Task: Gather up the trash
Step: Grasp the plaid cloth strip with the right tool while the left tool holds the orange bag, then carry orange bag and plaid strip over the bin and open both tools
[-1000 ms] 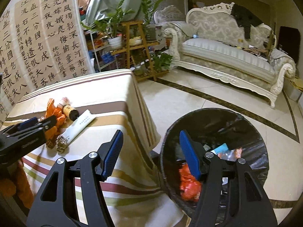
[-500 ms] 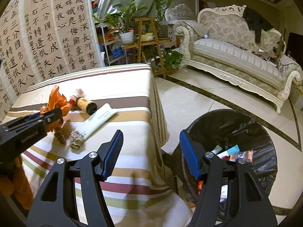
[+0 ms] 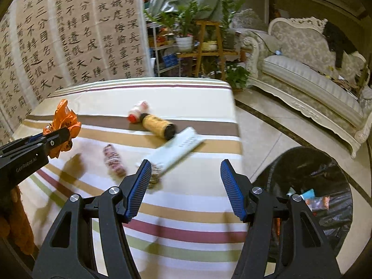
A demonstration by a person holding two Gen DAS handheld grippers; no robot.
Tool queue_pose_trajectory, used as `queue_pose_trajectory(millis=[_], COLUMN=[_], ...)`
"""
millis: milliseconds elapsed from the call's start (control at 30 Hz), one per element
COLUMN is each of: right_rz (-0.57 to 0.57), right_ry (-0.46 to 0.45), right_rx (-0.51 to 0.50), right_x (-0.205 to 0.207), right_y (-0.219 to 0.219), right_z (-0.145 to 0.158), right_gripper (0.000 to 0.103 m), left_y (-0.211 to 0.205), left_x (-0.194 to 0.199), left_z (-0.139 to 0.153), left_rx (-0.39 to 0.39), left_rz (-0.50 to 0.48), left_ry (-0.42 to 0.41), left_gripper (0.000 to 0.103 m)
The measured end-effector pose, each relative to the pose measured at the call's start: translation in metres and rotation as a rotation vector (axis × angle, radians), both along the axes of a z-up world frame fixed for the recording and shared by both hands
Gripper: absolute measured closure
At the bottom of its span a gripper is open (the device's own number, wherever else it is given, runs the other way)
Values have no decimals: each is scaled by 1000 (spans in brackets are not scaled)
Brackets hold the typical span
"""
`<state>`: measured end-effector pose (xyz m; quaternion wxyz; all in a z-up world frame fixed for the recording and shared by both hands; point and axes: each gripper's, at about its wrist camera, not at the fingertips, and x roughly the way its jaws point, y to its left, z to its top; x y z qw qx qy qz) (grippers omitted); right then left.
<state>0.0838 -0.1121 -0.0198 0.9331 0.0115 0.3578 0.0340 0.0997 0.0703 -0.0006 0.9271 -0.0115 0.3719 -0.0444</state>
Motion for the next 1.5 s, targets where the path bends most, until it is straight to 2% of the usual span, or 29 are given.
queue_pose_trajectory(millis=[300, 367, 433, 567, 633, 767, 833, 867, 1233, 1500], right_rz=[110, 132, 153, 185, 192, 203, 206, 210, 210, 145], right_ry=[3, 9, 23, 66, 89, 128, 136, 140, 103, 46], right_rx=[-29, -33, -36, -46, -59, -71, -80, -84, -59, -18], right_x=[8, 12, 16, 27, 32, 39, 39, 39, 22, -11], right_y=[52, 62, 71, 87, 91, 97, 99, 100, 91, 52], right_z=[3, 2, -1, -11, -16, -21, -23, -24, -14, 7], right_gripper=[43, 46, 54, 58, 65, 69, 82, 84, 85, 85], left_y=[49, 60, 71, 86, 91, 95, 95, 95, 85, 55], left_x=[-9, -10, -12, -13, -14, -14, -14, -13, -21, -33], left_z=[-5, -6, -6, -8, -9, -12, -12, -13, -12, -8], left_rx=[-4, -1, 1, -3, -7, -15, -18, -21, -37, -60], left_rz=[89, 111, 133, 159, 166, 167, 165, 163, 139, 76], left_ry=[7, 4, 2, 4, 7, 15, 17, 18, 14, 1], left_gripper=[70, 70, 70, 70, 70, 70, 70, 70, 70, 70])
